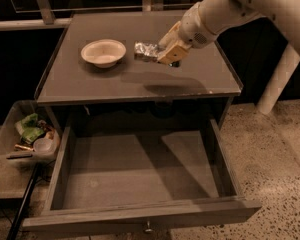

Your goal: Place redbull can into top drawer

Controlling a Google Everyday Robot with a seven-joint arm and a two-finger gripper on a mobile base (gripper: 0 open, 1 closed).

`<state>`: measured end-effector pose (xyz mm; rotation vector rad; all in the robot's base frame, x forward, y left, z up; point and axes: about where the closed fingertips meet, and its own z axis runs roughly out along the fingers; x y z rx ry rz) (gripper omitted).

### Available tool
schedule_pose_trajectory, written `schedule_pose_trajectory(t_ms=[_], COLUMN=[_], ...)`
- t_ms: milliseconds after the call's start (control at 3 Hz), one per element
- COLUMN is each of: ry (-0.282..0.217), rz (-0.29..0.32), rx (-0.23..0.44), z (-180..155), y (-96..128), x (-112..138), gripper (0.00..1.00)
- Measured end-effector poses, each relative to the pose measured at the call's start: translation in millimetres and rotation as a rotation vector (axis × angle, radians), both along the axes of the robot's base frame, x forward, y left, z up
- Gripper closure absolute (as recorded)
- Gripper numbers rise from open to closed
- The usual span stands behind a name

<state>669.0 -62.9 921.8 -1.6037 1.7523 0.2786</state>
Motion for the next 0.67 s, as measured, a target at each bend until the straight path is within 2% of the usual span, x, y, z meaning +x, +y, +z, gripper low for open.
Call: schedule_pose_trajectory(t_ms=[333, 667], ry=[-0.073, -0.117], rz=[-0.003, -0.043], rx=[0.004, 0.000], z=[27, 34], y=[-15, -32], x=[-47, -99], gripper=[1.00, 1.00])
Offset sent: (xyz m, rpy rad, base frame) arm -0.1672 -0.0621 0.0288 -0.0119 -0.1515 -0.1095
